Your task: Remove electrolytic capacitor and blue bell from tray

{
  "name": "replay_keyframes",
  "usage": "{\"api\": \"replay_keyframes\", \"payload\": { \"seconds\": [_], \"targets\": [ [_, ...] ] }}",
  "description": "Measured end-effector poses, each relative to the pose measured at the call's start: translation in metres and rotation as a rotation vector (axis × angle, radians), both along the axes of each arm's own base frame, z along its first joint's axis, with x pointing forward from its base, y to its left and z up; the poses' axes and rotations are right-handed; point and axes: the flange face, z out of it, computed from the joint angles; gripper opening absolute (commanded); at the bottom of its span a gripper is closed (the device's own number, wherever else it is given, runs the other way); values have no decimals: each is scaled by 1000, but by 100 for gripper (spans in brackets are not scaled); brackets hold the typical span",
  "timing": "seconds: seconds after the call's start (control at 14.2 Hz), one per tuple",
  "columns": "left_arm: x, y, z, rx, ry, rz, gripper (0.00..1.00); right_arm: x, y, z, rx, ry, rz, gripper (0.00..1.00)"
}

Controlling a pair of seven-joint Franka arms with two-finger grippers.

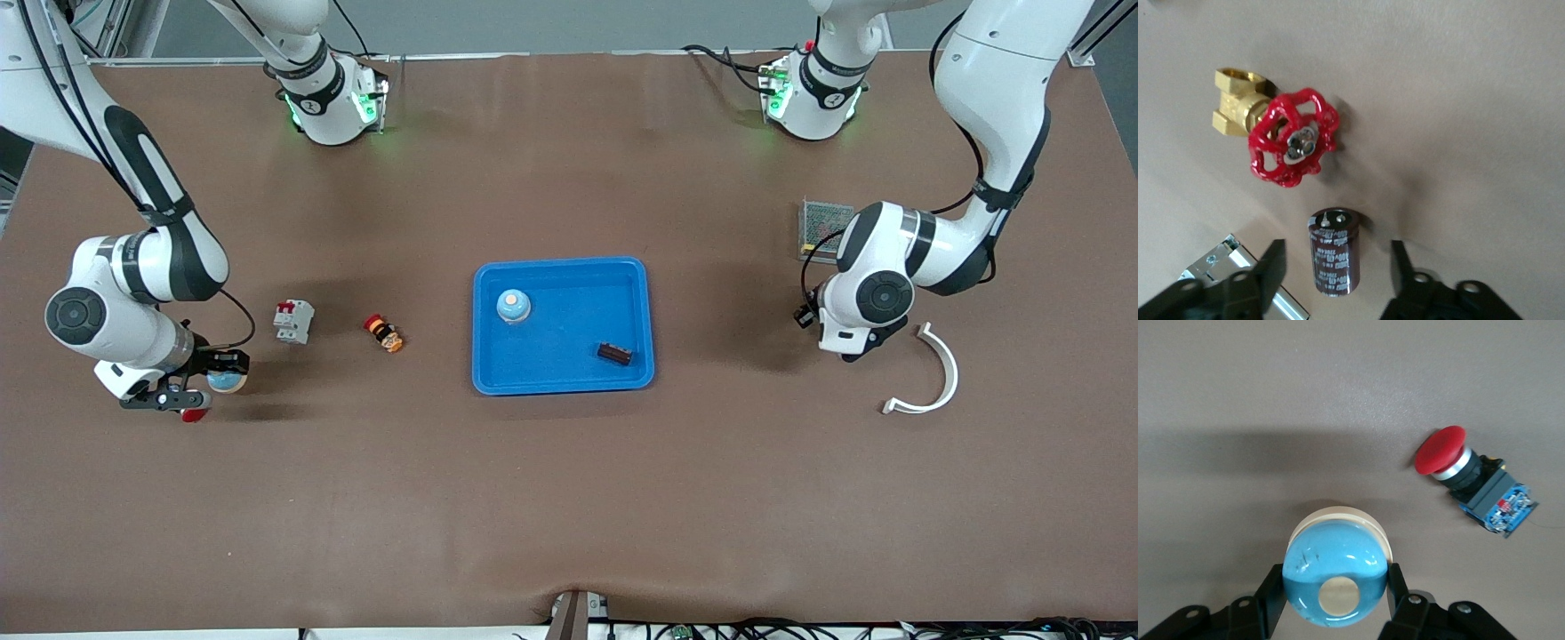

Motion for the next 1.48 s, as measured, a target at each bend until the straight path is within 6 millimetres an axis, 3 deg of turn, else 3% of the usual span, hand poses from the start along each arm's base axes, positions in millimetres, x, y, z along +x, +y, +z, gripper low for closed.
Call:
{"api": "replay_keyframes", "payload": {
  "seconds": [0.14,0.28,0.35,0.42,0.49,0.77,0.98,1.19,1.48],
  "targets": [
    [6,-3,6,-4,-17,1,100,-1,0,-12,12,-2,0,0],
    [13,-23,22,-32,-49,15,100,-1,0,-24,25,-6,-2,0],
    [18,-39,32,-45,-68,28,100,-1,0,-26,27,-7,-2,12],
    [22,-56,43,-47,-86,42,100,-1,-1,-25,27,-9,-3,67],
    [26,-73,54,-45,-100,56,100,-1,-1,-26,27,-8,-7,100],
    [44,-137,94,-79,-145,176,100,-3,-1,-25,21,22,-17,100],
    [59,-179,101,-101,-168,285,100,1,3,-3,-6,73,-71,100],
    [65,-229,94,-110,-174,366,100,9,47,35,-8,70,-229,100],
    [65,-269,83,-114,-173,439,76,12,123,64,72,58,-476,100]
  ]
}}
